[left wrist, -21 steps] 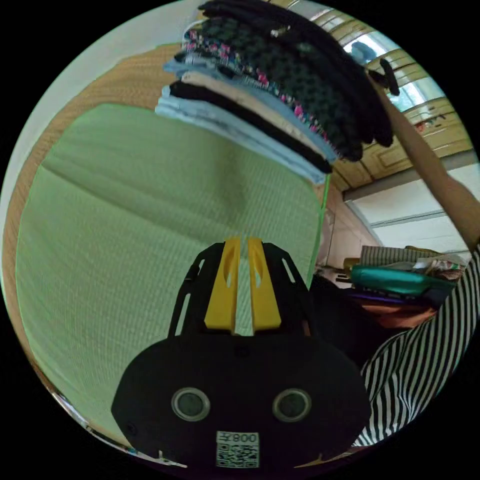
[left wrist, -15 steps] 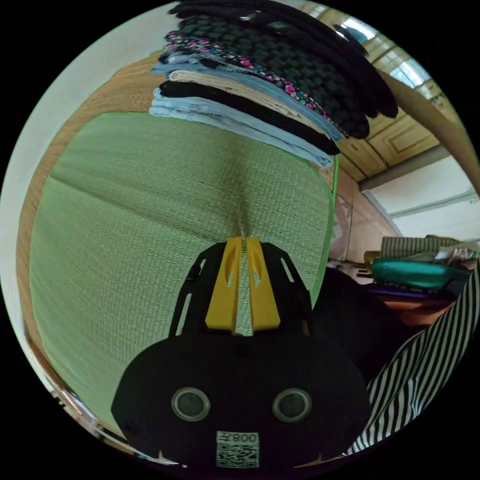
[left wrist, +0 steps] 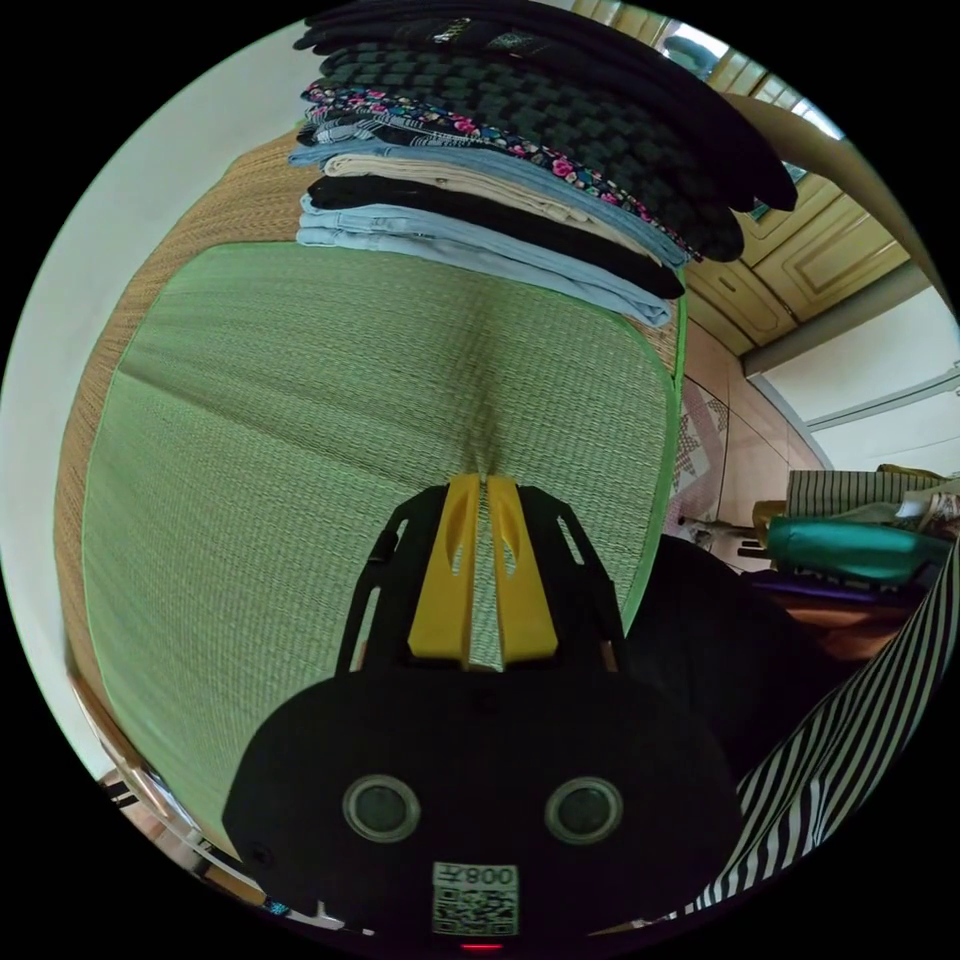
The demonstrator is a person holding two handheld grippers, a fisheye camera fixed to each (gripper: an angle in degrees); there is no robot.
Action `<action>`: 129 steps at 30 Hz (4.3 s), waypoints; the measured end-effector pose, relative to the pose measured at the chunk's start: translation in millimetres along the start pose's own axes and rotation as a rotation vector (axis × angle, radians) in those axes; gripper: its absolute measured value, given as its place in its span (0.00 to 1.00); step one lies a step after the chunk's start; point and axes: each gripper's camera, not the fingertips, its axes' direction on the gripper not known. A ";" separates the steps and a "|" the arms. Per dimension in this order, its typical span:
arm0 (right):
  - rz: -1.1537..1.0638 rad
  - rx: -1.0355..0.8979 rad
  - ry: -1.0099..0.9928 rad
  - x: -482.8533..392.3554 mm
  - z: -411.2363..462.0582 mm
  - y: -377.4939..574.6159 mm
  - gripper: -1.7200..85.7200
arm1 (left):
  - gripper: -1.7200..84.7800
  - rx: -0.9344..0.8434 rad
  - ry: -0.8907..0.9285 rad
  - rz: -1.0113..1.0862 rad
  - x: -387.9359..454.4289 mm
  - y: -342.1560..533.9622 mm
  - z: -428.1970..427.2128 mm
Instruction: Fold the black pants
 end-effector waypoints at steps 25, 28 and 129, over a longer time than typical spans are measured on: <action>0.151 0.715 -0.909 156.7 -342.7 104.3 0.03 | 0.02 0.117 0.226 -0.104 -7.0 137.6 -199.8; 0.078 0.750 -0.942 131.9 -399.6 112.5 0.03 | 0.02 0.204 0.228 -0.078 -5.2 170.9 -257.2; -0.483 -0.040 -0.992 -71.7 151.5 555.1 0.04 | 0.04 0.879 -0.119 -0.856 -161.9 1079.8 -1017.5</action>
